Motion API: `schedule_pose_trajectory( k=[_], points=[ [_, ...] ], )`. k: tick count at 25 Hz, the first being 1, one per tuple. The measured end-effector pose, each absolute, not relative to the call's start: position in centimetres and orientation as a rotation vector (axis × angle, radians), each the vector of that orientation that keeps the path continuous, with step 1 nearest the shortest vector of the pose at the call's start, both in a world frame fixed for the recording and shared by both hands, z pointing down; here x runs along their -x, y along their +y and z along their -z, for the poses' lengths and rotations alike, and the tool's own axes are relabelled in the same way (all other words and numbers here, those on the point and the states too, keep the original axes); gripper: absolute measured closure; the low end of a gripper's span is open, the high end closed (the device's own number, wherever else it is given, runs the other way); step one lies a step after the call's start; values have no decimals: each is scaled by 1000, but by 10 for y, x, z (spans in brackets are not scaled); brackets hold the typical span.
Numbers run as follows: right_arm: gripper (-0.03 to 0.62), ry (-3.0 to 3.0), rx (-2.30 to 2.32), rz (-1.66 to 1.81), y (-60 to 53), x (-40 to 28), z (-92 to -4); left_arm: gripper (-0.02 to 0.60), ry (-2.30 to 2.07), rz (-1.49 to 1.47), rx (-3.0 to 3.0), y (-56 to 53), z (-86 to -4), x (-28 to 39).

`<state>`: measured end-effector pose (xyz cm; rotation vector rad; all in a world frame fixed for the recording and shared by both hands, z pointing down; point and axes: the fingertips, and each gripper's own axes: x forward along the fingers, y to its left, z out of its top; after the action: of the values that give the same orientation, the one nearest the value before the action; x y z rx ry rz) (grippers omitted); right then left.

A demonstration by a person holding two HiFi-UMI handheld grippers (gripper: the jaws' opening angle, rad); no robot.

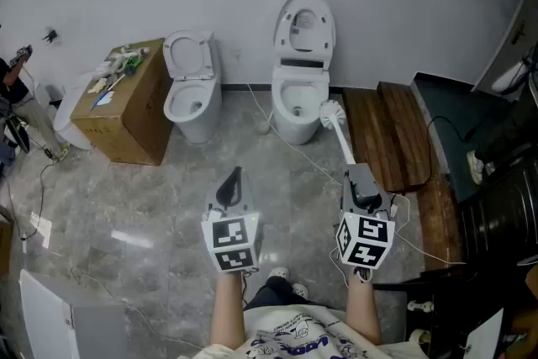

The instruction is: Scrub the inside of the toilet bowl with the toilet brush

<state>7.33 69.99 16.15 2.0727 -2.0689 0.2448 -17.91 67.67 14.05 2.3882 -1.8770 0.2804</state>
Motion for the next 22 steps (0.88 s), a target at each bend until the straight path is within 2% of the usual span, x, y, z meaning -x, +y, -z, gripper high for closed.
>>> schedule_pose_trajectory(
  k=[22],
  points=[
    [425,-2057,-2097,-295,646,-59,-179,579,-1863,-303,-2394,619,-157,199]
  ],
)
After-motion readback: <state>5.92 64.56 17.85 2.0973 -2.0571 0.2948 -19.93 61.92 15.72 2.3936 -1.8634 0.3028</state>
